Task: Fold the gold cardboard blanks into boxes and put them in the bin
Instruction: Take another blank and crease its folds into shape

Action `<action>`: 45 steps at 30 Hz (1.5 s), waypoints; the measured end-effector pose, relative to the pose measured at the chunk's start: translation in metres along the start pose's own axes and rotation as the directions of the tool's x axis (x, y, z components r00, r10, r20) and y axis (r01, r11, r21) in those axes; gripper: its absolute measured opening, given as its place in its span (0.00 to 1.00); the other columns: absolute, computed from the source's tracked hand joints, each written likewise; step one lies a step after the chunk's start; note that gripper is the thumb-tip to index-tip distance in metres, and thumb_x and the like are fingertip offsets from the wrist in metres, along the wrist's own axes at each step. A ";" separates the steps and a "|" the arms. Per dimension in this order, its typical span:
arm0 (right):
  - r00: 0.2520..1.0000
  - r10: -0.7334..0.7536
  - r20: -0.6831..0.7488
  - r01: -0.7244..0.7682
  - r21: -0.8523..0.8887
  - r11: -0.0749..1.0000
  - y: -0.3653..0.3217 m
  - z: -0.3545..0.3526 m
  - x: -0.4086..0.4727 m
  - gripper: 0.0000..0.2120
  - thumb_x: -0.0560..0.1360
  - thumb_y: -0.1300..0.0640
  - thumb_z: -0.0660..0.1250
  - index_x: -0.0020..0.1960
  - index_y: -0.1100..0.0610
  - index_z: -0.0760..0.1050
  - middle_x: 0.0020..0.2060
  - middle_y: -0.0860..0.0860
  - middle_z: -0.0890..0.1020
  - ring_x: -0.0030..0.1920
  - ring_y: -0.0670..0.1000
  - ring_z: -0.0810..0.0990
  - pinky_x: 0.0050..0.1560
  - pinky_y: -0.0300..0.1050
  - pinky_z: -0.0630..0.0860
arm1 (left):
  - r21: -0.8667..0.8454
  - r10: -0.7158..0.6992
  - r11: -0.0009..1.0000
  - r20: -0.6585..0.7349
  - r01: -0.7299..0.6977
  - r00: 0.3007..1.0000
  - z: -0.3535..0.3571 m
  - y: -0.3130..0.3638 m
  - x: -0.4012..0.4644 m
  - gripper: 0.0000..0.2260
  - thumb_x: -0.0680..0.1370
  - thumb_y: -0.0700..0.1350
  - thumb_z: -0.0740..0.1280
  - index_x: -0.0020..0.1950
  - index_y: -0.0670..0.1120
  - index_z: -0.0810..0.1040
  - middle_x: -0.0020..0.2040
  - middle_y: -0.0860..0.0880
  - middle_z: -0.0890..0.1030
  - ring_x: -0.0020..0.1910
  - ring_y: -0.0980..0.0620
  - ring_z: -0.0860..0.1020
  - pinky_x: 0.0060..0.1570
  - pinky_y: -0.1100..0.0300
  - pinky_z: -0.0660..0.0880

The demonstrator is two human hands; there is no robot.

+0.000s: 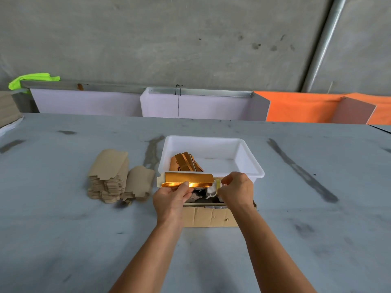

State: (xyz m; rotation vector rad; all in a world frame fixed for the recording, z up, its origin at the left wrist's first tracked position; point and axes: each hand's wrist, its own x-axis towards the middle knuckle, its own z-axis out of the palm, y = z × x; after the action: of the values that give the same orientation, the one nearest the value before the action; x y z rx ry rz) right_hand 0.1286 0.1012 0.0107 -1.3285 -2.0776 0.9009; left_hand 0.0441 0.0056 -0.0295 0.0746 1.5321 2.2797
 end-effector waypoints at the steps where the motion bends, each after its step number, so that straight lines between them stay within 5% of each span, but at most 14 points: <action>1: 1.000 0.011 -0.015 -0.010 0.040 0.999 0.001 0.000 -0.001 0.13 0.69 0.73 0.66 0.50 0.62 0.79 0.46 0.55 0.80 0.45 0.52 0.77 0.48 0.47 0.79 | 0.009 0.005 1.000 -0.006 -0.005 1.000 0.000 0.000 0.000 0.03 0.73 0.35 0.71 0.44 0.41 0.79 0.40 0.43 0.83 0.35 0.51 0.83 0.33 0.66 0.79; 13: 0.984 0.030 -0.176 0.029 0.323 0.946 0.016 0.012 -0.030 0.07 0.70 0.67 0.69 0.40 0.56 0.76 0.35 0.44 0.76 0.35 0.42 0.74 0.31 0.29 0.65 | 0.030 0.059 0.998 -0.053 -0.058 0.997 0.005 -0.005 0.002 0.04 0.72 0.34 0.72 0.42 0.42 0.79 0.39 0.45 0.83 0.34 0.52 0.82 0.32 0.67 0.78; 18: 0.986 0.062 -0.153 0.014 0.455 0.890 0.030 0.014 -0.053 0.09 0.69 0.67 0.72 0.35 0.55 0.76 0.33 0.48 0.80 0.33 0.44 0.78 0.28 0.27 0.69 | 0.010 0.066 0.998 -0.048 -0.066 0.997 0.005 -0.005 0.002 0.04 0.72 0.33 0.71 0.42 0.40 0.80 0.36 0.45 0.82 0.29 0.55 0.81 0.32 0.66 0.79; 27: 0.984 0.129 -0.122 -0.051 0.499 0.865 0.035 0.016 -0.069 0.10 0.69 0.65 0.74 0.35 0.53 0.77 0.31 0.46 0.80 0.33 0.43 0.78 0.38 0.40 0.76 | -0.024 0.057 0.998 -0.039 -0.058 0.998 0.002 -0.004 0.001 0.05 0.72 0.33 0.71 0.42 0.42 0.80 0.38 0.45 0.83 0.32 0.52 0.82 0.32 0.67 0.78; 35: 0.985 0.141 -0.095 -0.071 0.521 0.851 0.041 0.014 -0.073 0.08 0.68 0.63 0.75 0.35 0.54 0.78 0.32 0.47 0.81 0.34 0.43 0.79 0.35 0.37 0.73 | -0.028 0.039 0.999 -0.034 -0.040 0.999 0.002 -0.003 0.000 0.06 0.72 0.33 0.71 0.42 0.43 0.80 0.40 0.45 0.83 0.37 0.49 0.82 0.33 0.66 0.79; 45: 0.988 0.148 -0.042 -0.110 0.475 0.873 0.047 0.015 -0.072 0.10 0.69 0.65 0.74 0.36 0.52 0.77 0.35 0.47 0.81 0.38 0.46 0.79 0.41 0.45 0.78 | -0.034 0.010 0.999 -0.028 -0.011 1.000 0.002 0.000 0.000 0.05 0.72 0.34 0.71 0.44 0.42 0.79 0.42 0.44 0.83 0.39 0.48 0.83 0.35 0.65 0.80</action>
State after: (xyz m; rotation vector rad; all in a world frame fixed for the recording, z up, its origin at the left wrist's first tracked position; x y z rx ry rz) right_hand 0.1733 0.0453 -0.0390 -1.2168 -1.5796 1.2937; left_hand 0.0447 0.0073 -0.0293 0.0410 1.5091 2.3236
